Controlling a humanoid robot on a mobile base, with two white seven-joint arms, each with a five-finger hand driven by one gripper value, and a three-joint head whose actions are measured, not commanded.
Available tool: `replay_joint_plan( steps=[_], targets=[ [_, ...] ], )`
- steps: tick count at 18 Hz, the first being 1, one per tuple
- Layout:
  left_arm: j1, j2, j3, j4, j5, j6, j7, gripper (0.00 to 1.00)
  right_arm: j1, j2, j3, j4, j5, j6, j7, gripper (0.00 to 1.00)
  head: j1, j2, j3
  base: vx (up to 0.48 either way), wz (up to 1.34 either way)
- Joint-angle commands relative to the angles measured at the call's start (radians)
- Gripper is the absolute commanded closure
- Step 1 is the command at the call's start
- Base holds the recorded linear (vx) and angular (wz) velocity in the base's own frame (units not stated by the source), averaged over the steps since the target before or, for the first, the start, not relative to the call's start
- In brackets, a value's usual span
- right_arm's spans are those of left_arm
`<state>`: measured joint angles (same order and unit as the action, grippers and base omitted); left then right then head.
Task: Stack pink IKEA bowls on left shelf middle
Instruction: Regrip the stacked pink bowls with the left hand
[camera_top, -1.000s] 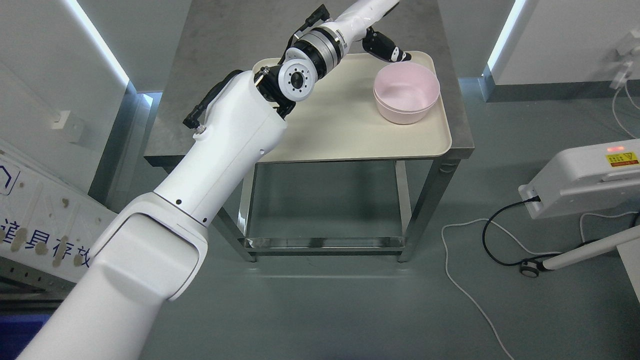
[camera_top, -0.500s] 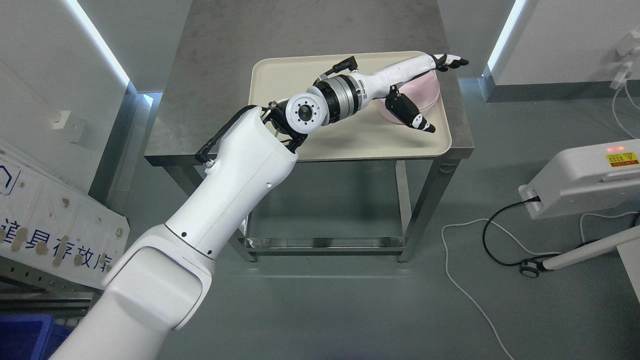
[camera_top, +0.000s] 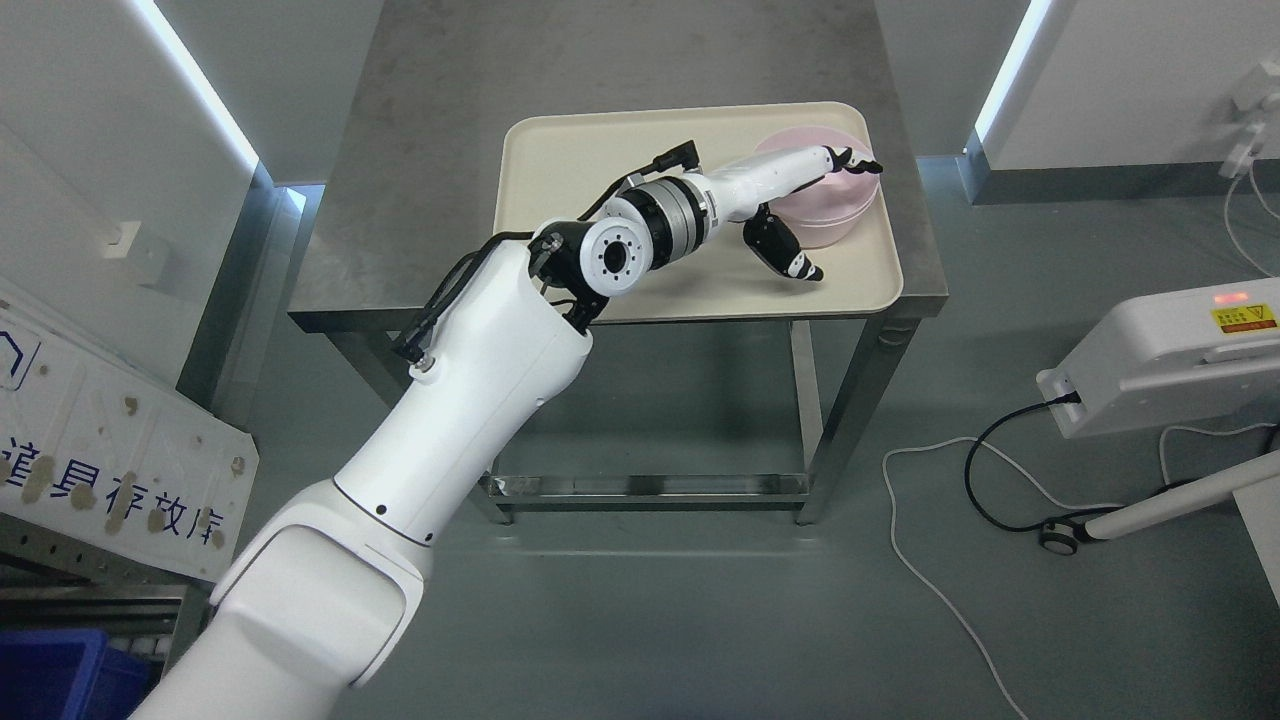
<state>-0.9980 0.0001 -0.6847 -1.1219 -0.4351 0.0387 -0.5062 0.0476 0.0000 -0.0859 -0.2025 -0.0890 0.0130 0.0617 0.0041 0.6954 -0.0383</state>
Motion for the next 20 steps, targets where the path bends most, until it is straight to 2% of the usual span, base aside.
replay_joint_plan(
  steps=[1, 4, 7, 13, 15, 18, 20],
  targets=[
    [0.01, 0.017, 0.051, -0.044, -0.14, -0.003, -0.006, 0.26, 0.0, -0.017, 0.0, 0.0, 0.0, -0.001, 0.0, 0.0, 0.0, 0.0, 0.0, 0.0, 0.0],
    [0.009, 0.017, 0.042, -0.024, -0.191, -0.019, -0.009, 0.35, 0.0, -0.017, 0.0, 0.0, 0.0, -0.001, 0.0, 0.0, 0.0, 0.0, 0.0, 0.0, 0.0],
    [0.009, 0.017, 0.036, 0.004, -0.224, -0.026, -0.009, 0.38, 0.0, -0.017, 0.0, 0.0, 0.0, -0.001, 0.0, 0.0, 0.0, 0.0, 0.0, 0.0, 0.0],
    [0.012, 0.017, 0.014, 0.054, -0.231, -0.103, -0.002, 0.51, 0.0, -0.017, 0.0, 0.0, 0.0, -0.001, 0.0, 0.0, 0.0, 0.0, 0.0, 0.0, 0.0],
    [0.01, 0.017, 0.014, 0.073, -0.237, -0.128, 0.0, 0.59, 0.0, -0.017, 0.0, 0.0, 0.0, -0.001, 0.0, 0.0, 0.0, 0.0, 0.0, 0.0, 0.0],
    [0.01, 0.017, 0.039, 0.114, -0.238, -0.18, 0.018, 0.78, 0.0, -0.017, 0.0, 0.0, 0.0, -0.001, 0.0, 0.0, 0.0, 0.0, 0.0, 0.0, 0.0],
    [0.009, 0.017, 0.082, 0.126, -0.238, -0.195, 0.023, 0.85, 0.0, -0.017, 0.0, 0.0, 0.0, -0.001, 0.0, 0.0, 0.0, 0.0, 0.0, 0.0, 0.0]
  ],
)
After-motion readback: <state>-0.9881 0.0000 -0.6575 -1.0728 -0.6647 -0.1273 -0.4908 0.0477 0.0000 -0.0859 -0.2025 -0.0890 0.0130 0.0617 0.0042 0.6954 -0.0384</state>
